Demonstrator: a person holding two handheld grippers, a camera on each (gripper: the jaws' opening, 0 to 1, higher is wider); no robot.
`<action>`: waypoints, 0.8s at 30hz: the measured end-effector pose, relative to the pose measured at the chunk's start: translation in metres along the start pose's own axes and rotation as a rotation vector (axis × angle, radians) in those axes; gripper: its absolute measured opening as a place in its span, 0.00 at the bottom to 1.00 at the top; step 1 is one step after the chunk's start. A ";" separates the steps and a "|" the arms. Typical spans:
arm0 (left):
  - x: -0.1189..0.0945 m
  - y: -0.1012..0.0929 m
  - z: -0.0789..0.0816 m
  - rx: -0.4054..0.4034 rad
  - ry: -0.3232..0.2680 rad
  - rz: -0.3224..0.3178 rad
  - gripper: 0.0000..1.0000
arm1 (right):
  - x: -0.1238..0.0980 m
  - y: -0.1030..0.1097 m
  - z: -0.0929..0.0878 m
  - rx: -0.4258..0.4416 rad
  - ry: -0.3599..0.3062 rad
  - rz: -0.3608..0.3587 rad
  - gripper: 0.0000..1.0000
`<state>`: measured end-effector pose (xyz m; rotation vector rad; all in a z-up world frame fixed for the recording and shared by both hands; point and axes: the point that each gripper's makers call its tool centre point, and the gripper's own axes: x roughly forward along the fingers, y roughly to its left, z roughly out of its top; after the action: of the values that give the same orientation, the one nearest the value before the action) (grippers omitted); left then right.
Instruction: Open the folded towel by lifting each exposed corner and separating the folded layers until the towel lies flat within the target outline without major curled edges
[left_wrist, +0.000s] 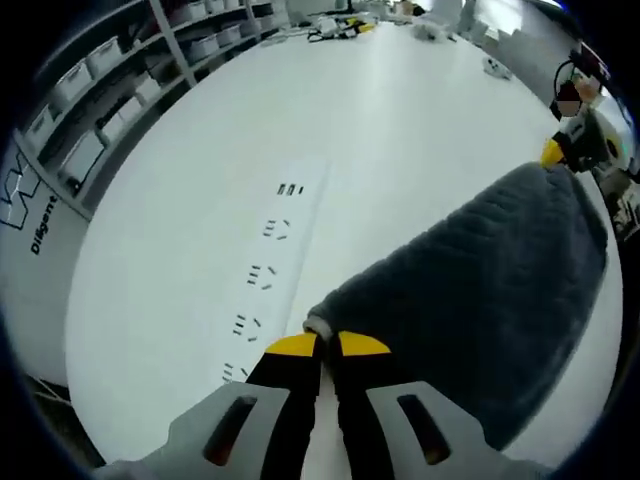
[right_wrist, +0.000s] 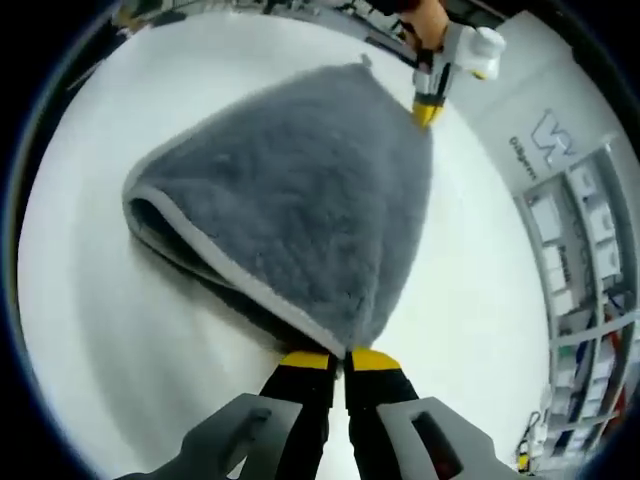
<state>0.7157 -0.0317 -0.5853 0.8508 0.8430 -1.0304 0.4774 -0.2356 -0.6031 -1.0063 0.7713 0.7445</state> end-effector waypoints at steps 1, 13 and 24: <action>0.001 -0.001 0.002 0.018 0.008 0.006 0.03 | 0.000 0.001 0.000 0.001 0.004 0.003 0.00; 0.006 -0.012 0.017 0.146 0.056 0.041 0.03 | -0.012 0.032 0.009 0.081 0.009 0.048 0.00; 0.015 -0.013 0.041 0.271 0.066 0.051 0.02 | -0.023 0.062 0.028 0.108 -0.040 0.076 0.00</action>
<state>0.7149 -0.0768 -0.5840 1.1353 0.7421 -1.0918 0.4203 -0.1924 -0.6018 -0.8662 0.8098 0.7778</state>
